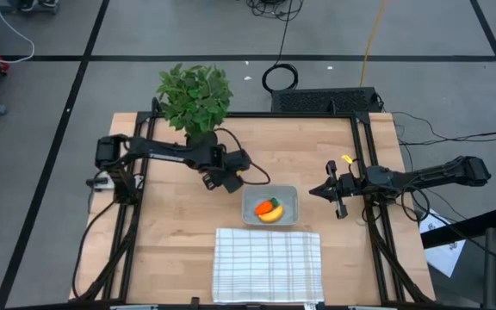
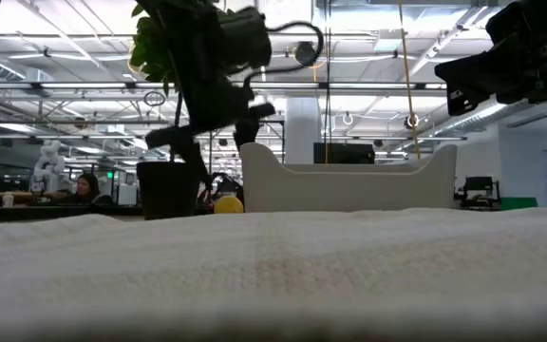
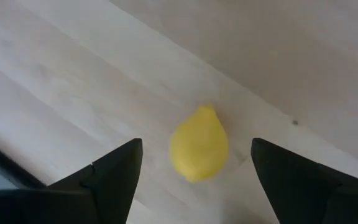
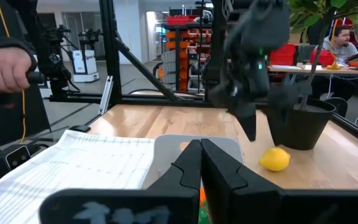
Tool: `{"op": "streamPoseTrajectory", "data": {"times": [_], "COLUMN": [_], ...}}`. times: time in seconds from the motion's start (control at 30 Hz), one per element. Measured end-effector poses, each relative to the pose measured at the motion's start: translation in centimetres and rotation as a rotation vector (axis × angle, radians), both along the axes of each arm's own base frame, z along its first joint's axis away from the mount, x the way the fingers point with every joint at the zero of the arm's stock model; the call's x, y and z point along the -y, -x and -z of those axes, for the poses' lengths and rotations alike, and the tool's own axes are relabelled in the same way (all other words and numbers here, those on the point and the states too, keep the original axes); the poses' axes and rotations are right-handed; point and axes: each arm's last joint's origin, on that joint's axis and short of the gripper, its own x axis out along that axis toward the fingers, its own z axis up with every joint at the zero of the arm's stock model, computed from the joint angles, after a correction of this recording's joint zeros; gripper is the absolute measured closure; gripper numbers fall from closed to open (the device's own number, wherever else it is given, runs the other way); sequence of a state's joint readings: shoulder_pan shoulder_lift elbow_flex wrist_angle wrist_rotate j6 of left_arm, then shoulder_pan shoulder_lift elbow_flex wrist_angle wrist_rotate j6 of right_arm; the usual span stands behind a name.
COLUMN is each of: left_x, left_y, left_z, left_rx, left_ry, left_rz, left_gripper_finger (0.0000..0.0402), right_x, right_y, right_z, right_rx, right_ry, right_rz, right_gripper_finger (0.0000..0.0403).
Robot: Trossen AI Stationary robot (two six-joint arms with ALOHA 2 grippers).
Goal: Pick and placing Produce into tupperware
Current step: Put the lemon into the gray bin
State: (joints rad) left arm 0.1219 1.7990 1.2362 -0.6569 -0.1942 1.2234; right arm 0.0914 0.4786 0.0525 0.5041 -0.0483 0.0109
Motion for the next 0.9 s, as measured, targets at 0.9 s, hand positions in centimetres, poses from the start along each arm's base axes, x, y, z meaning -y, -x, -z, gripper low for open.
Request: {"op": "streamPoseTrajectory", "data": {"times": [0.9], "left_x": [-1.7], "left_y": [-0.9], "left_z": [2.7], "left_rx": [-0.063], "left_ry": [-0.042], "left_rz": [0.075], "left_gripper_finger": [0.0094], "right_x": [0.0], "right_y": [0.0], "right_z": [0.0], "right_rx": [0.002], "right_ry": [0.015], "right_rz": [0.001], "right_gripper_finger": [0.0403]}}
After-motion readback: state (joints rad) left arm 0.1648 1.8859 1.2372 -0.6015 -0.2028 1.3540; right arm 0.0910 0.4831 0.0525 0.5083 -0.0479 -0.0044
